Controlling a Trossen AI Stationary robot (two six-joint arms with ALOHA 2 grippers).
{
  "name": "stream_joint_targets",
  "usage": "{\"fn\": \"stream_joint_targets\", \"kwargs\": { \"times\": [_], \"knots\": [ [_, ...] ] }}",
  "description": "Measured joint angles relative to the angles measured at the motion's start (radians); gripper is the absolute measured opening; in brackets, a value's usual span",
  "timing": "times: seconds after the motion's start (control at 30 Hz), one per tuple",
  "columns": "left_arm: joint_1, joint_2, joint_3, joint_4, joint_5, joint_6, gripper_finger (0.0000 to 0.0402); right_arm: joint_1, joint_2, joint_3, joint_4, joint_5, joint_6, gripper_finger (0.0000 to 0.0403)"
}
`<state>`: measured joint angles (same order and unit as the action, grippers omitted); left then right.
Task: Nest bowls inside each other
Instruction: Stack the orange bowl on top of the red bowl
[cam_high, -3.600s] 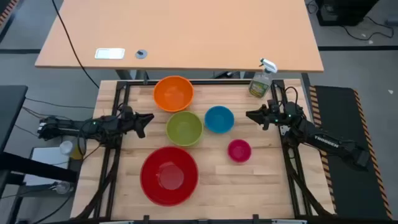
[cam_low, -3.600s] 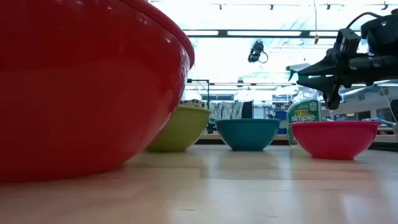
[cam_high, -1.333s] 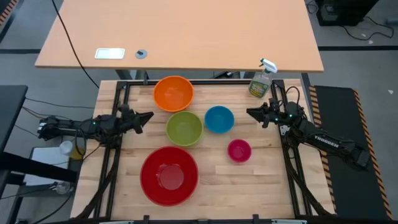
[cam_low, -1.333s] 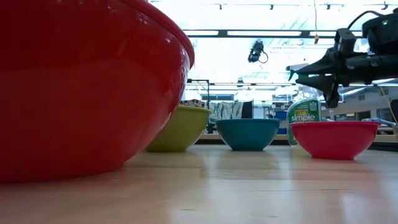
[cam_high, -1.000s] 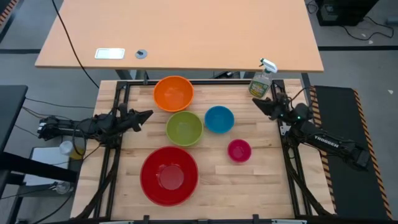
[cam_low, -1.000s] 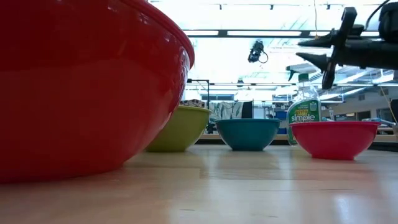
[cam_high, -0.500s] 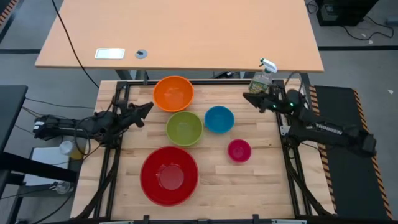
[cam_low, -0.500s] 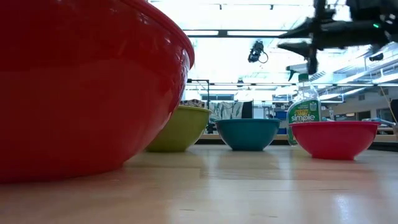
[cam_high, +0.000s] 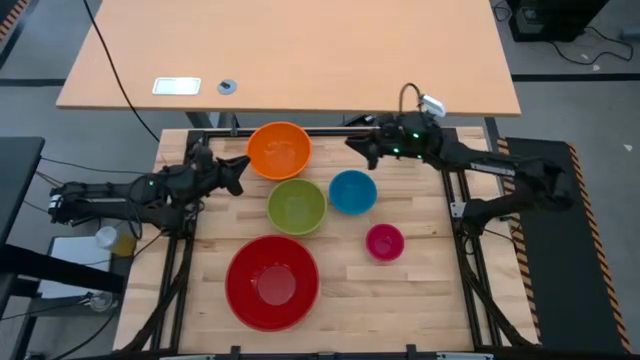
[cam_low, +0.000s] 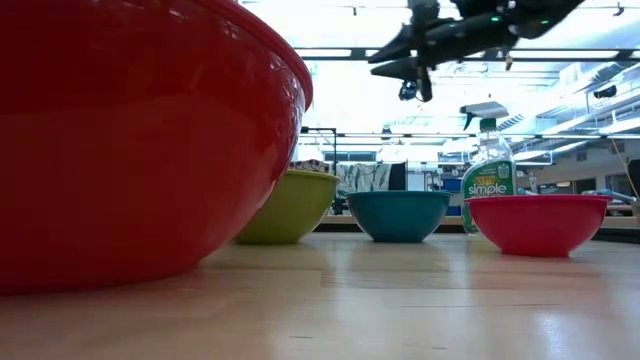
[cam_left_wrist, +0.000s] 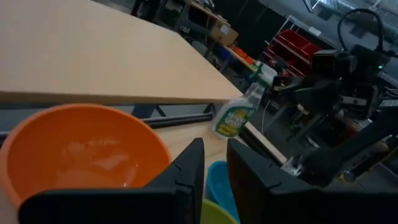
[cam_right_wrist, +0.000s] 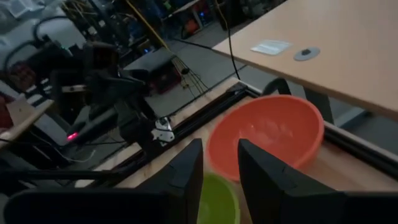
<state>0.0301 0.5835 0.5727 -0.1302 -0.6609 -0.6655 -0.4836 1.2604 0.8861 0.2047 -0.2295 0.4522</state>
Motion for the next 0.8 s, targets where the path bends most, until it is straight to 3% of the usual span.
{"fn": "stream_joint_targets", "kwargs": {
  "times": [0.3,0.5,0.6,0.8],
  "knots": [
    [0.001,0.010,0.074,-0.028,0.035,0.000,0.0071,0.006,0.173,0.166,-0.003,-0.004,-0.017,0.0109],
    [0.063,0.050,0.167,-0.148,0.035,-0.028,0.0071,0.024,0.246,0.261,-0.038,-0.002,-0.053,0.0109],
    [0.115,0.070,0.215,-0.230,0.038,-0.035,0.0071,0.029,0.283,0.324,-0.117,0.018,-0.080,0.0109],
    [0.154,0.085,0.253,-0.362,0.040,-0.083,0.0071,0.029,0.390,0.441,-0.358,0.154,-0.157,0.0120]
  ]
}}
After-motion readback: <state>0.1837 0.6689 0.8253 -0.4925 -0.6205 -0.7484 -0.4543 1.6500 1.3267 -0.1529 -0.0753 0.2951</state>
